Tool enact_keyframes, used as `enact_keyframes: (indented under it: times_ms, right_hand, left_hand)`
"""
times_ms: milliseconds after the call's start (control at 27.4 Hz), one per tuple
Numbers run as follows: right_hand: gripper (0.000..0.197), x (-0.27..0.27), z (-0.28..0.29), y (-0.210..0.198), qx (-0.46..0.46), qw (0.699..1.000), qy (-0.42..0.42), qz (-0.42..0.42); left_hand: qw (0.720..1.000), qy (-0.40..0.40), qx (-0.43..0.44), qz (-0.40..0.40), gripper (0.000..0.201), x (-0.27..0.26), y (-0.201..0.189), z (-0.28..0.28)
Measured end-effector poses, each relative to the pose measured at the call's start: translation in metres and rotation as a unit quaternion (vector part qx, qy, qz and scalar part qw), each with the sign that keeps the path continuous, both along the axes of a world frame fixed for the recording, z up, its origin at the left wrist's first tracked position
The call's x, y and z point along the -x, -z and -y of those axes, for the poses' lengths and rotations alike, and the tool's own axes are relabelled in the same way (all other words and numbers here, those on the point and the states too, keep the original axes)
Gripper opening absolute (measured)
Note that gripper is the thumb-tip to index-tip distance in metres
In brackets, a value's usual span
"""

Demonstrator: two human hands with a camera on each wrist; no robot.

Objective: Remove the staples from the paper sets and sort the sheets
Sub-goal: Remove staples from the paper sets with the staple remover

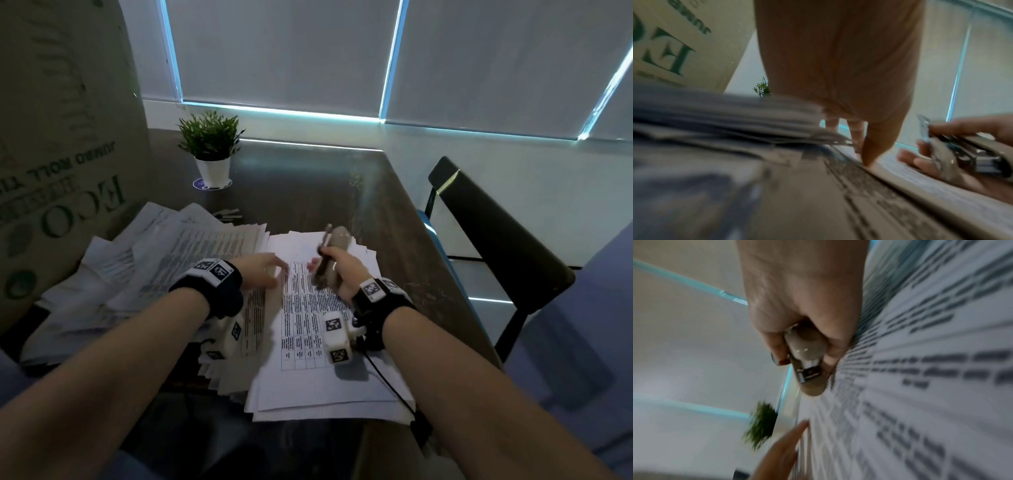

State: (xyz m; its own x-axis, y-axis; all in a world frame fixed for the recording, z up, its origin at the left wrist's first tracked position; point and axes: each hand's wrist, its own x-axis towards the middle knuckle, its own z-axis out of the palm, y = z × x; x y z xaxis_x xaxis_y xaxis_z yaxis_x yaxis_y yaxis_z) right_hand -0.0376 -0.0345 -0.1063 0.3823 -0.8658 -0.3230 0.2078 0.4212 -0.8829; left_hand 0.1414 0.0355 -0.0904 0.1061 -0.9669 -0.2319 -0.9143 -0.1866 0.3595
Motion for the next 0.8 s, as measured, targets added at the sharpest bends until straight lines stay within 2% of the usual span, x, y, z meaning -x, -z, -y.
enact_keyframes:
  times_ms: [146,219,292,402,439,621,731,804]
  right_hand:
    - [0.013,0.038,0.013,0.015,-0.087,0.982,0.057,0.157]
    - [0.014,0.042,0.015,0.019,-0.086,0.980,0.057,0.168]
    - [0.014,0.041,0.015,0.021,-0.072,0.985,0.048,0.152]
    - [0.014,0.042,0.015,0.021,-0.066,0.987,0.032,0.142]
    - [0.014,0.043,0.015,0.021,-0.067,0.988,0.028,0.139]
    - [0.014,0.048,0.016,0.023,-0.080,0.985,0.021,0.150]
    - [0.015,0.048,0.017,0.024,-0.079,0.986,0.013,0.146]
    - [0.016,0.048,0.017,0.025,-0.078,0.986,0.014,0.147]
  left_hand:
    - [0.992,-0.013,-0.055,0.108,0.062,0.001,-0.006,0.004]
    - [0.980,-0.022,-0.082,0.182,0.063,-0.007,-0.009,0.005]
    - [0.971,-0.035,-0.096,0.215,0.055,-0.010,-0.013,0.007]
    - [0.978,-0.052,-0.045,0.195,0.026,0.003,-0.020,0.017]
    - [0.982,-0.057,-0.021,0.180,0.025,0.010,-0.020,0.022]
    - [0.990,-0.114,0.040,0.072,0.061,0.026,-0.011,0.037]
    - [0.983,-0.171,0.068,-0.027,0.058,0.021,-0.016,0.040]
    - [0.983,-0.177,0.030,-0.038,0.059,0.022,-0.022,0.040]
